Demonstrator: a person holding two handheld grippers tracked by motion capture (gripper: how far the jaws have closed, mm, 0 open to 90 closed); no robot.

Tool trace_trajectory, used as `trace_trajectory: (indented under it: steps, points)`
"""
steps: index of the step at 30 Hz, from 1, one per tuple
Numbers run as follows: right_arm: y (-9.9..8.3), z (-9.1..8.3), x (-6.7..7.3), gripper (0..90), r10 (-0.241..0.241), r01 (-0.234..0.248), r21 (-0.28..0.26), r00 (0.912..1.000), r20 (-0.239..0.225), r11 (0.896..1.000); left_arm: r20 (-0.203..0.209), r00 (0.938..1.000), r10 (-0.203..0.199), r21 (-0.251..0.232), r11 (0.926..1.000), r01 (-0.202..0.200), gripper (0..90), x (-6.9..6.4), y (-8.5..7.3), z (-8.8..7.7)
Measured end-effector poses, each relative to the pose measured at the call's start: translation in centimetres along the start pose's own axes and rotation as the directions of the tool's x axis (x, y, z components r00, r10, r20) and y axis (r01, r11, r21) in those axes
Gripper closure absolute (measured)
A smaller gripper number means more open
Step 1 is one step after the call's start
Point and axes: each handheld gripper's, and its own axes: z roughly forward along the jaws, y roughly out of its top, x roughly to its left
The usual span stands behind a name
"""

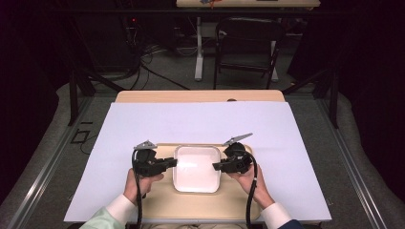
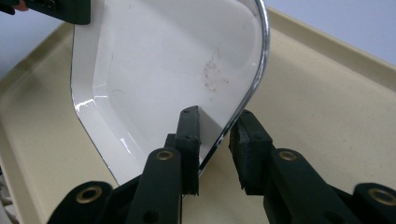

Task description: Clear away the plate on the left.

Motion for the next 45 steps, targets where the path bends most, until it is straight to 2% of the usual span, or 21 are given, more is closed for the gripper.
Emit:
trace_trajectory:
  steps: [6, 9, 15, 16, 19, 26, 31, 32, 33, 36, 38, 41, 45]
  points:
    - [0.1, 0.3, 0.1, 70.0, -0.034, 0.034, 0.009, 0.9993, 0.018, 0.999, -0.010, 1.0000, -0.002, 0.001, 1.0000, 0.002, 81.0, 0.1, -0.1, 0.2]
    - [0.0, 0.6, 0.0, 68.9, -0.038, 0.038, 0.013, 0.9992, 0.008, 0.999, -0.016, 0.9999, 0.004, 0.014, 0.9999, -0.004, 80.9, 0.3, -0.1, 0.3]
    - [0.1, 1.1, -0.1, 68.5, -0.062, 0.061, 0.028, 0.9970, 0.046, 0.998, -0.031, 0.9995, 0.003, 0.026, 0.9997, -0.002, 80.2, 0.6, -0.2, 0.6]
    - [0.0, 1.3, 0.0, 68.4, -0.075, 0.073, 0.036, 0.9953, 0.061, 0.997, -0.023, 0.9996, -0.013, 0.033, 0.9994, 0.014, 80.1, 0.9, -0.3, 0.7]
    - [0.0, 1.4, -0.1, 67.9, -0.075, 0.073, 0.043, 0.9955, 0.058, 0.996, -0.016, 0.9995, -0.029, 0.036, 0.9989, 0.029, 79.9, 1.1, -0.3, 0.8]
    - [0.0, 1.6, -0.3, 67.5, -0.073, 0.071, 0.046, 0.9963, 0.045, 0.996, -0.026, 0.9996, -0.013, 0.043, 0.9990, 0.014, 79.3, 1.1, -0.4, 0.9]
    - [0.0, 1.7, -0.4, 66.4, -0.068, 0.066, 0.047, 0.9968, 0.042, 0.997, -0.037, 0.9990, -0.025, 0.038, 0.9989, 0.026, 78.7, 1.1, -0.5, 1.1]
    - [0.0, 1.8, -0.5, 66.4, -0.064, 0.062, 0.047, 0.9970, 0.043, 0.997, -0.041, 0.9988, -0.028, 0.045, 0.9985, 0.030, 78.7, 1.1, -0.6, 1.3]
    - [-0.1, 2.1, -0.4, 66.3, -0.073, 0.069, 0.061, 0.9952, 0.065, 0.996, -0.044, 0.9986, -0.028, 0.052, 0.9982, 0.031, 77.5, 1.2, -0.6, 1.4]
    - [-0.1, 2.4, -0.5, 66.0, -0.075, 0.070, 0.070, 0.9949, 0.067, 0.995, -0.039, 0.9982, -0.045, 0.068, 0.9966, 0.048, 76.9, 1.5, -0.8, 1.8]
    - [-0.1, 2.5, -0.4, 65.8, -0.076, 0.071, 0.073, 0.9942, 0.076, 0.995, -0.046, 0.9981, -0.040, 0.068, 0.9968, 0.043, 76.5, 1.5, -0.8, 1.8]
    - [-0.1, 2.5, -0.3, 65.8, -0.089, 0.083, 0.073, 0.9928, 0.081, 0.994, -0.053, 0.9979, -0.036, 0.065, 0.9971, 0.040, 76.0, 1.4, -0.9, 1.8]
    - [-0.1, 2.7, -0.6, 65.8, -0.071, 0.065, 0.082, 0.9951, 0.068, 0.994, -0.064, 0.9970, -0.044, 0.075, 0.9960, 0.048, 75.2, 1.3, -1.1, 2.1]
